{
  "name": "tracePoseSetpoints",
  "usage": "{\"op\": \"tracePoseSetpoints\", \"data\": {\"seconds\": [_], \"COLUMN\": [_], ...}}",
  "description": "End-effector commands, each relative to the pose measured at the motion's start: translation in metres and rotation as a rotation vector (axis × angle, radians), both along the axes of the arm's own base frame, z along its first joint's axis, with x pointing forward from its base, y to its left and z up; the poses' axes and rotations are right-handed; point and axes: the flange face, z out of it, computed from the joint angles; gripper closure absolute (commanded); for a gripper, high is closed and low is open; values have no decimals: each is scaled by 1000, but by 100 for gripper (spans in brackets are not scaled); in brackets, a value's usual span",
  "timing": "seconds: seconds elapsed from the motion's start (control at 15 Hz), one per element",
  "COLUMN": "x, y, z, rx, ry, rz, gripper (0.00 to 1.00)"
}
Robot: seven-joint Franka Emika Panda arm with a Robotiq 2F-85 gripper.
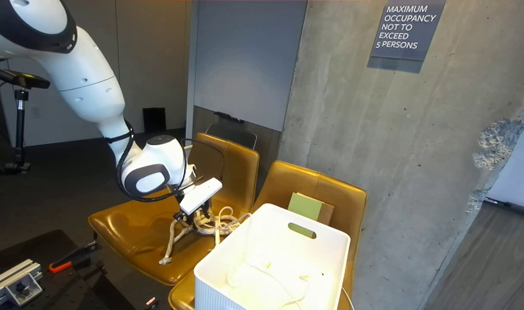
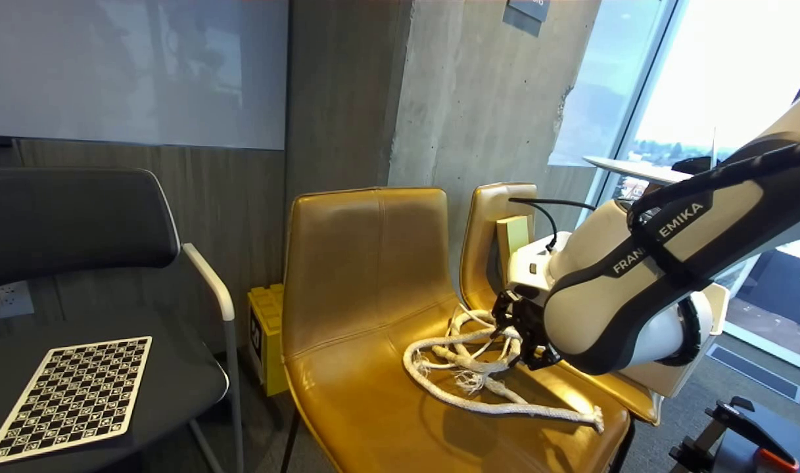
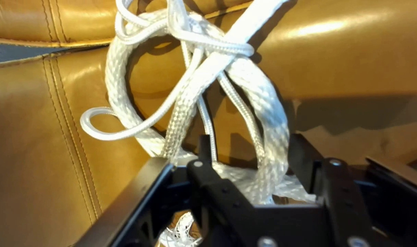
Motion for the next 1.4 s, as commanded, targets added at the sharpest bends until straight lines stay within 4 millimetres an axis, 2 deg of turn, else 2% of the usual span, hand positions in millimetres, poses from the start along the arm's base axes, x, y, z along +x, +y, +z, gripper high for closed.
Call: {"op": "tracePoseSetpoints", "data": {"seconds": [0.0,0.27,0.4,0.47,0.53,0.6,0.87,1.2,1.33], "x": [8,7,7,7,7,6,5,8,8], "y": [4,1,3,4,5,7,12,19,22], "z": [4,4,2,1,0,-2,-5,1,3], "rx": [8,-5,-26,-37,-47,-56,-83,-82,-77], "ry": [29,63,81,90,96,101,115,122,127], "rz": [-57,-96,-108,-108,-107,-105,-105,-118,-122], "gripper": [71,99,100,73,74,70,41,5,0]}}
